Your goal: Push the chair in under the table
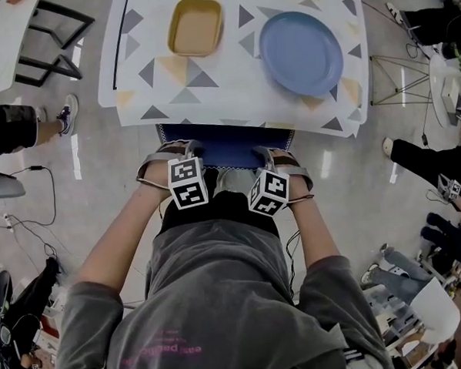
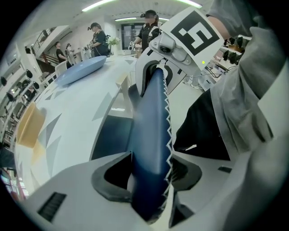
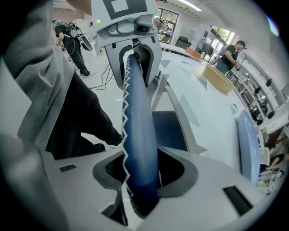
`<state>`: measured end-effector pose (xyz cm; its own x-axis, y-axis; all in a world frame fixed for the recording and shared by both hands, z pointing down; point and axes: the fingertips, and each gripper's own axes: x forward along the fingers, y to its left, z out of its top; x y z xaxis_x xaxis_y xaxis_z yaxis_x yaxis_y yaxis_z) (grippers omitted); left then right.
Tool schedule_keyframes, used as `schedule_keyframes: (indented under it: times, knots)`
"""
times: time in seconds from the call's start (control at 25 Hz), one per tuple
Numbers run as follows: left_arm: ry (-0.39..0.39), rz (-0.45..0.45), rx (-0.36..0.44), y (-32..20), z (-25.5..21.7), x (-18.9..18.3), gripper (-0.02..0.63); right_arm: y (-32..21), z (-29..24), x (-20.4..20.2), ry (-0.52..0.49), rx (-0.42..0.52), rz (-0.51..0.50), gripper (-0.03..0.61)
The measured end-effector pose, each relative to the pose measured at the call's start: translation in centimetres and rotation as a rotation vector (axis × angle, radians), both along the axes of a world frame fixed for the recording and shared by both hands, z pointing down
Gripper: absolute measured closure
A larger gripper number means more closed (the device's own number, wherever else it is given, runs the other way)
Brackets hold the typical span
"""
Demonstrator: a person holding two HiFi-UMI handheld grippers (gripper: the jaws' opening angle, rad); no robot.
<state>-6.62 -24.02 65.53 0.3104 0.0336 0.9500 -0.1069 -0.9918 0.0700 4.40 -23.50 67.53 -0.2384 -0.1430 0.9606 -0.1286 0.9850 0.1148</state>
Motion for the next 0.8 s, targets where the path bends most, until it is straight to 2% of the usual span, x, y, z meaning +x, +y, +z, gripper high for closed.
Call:
schedule_keyframes:
  times: [0.24, 0.32, 0.64, 0.8]
  knots:
    - [-0.016, -0.032, 0.031, 0.4, -1.3, -0.2, 0.382, 1.0, -1.4, 0.3, -0.007, 0.006, -0.012, 0.399]
    - [-0.003, -0.054, 0.044, 0.5, -2.3, 0.0, 0.379, 1.3, -2.0, 0.5, -0.014, 0.016, -0.009, 0.381]
    - [0.038, -0.146, 0.089, 1.4, -5.3, 0.7, 0.379, 1.5, -6.0, 1.0, -0.085, 0.106, 0.022, 0.38]
    - [0.11, -0.252, 0.093, 1.8, -7.4, 1.5, 0.379, 1.6, -8.2, 1.5, -0.146, 0.149, 0.064, 0.38]
